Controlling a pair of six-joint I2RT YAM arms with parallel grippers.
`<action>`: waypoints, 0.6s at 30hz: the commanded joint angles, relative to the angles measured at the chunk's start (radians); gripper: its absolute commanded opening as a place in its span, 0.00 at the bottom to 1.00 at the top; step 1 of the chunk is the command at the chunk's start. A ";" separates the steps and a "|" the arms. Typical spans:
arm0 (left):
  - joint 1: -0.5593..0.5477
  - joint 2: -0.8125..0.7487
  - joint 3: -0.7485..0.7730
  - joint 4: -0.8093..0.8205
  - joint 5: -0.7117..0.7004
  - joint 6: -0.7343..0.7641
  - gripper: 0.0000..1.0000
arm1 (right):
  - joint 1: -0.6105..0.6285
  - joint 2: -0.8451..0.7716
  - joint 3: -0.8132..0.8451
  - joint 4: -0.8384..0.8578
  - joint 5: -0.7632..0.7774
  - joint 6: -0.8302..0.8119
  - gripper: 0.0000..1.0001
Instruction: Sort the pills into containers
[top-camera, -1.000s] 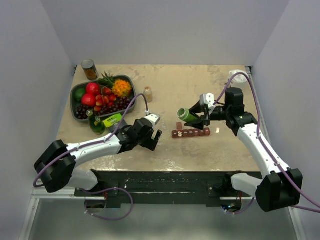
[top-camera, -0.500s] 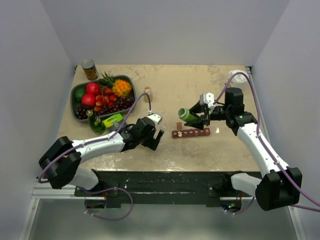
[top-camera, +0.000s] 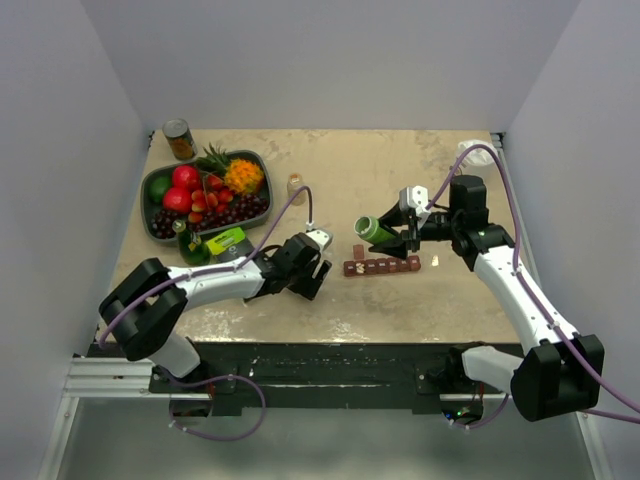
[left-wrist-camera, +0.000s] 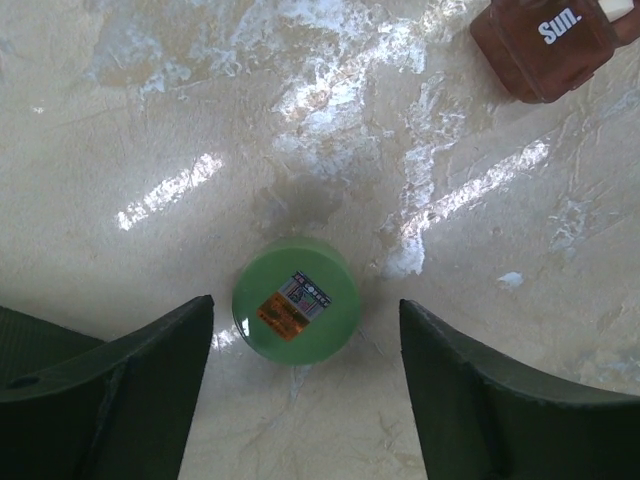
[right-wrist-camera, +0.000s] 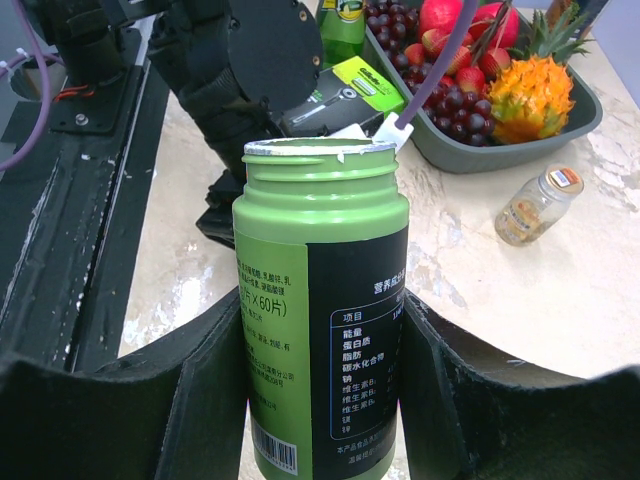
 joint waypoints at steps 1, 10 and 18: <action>-0.003 0.024 0.044 0.017 -0.001 0.016 0.74 | -0.006 -0.008 0.001 0.011 -0.042 -0.020 0.00; -0.003 0.084 0.076 -0.014 -0.041 0.013 0.67 | -0.006 -0.008 0.001 0.011 -0.044 -0.022 0.00; -0.004 0.107 0.085 -0.023 -0.047 0.014 0.60 | -0.006 -0.008 0.000 0.011 -0.042 -0.023 0.00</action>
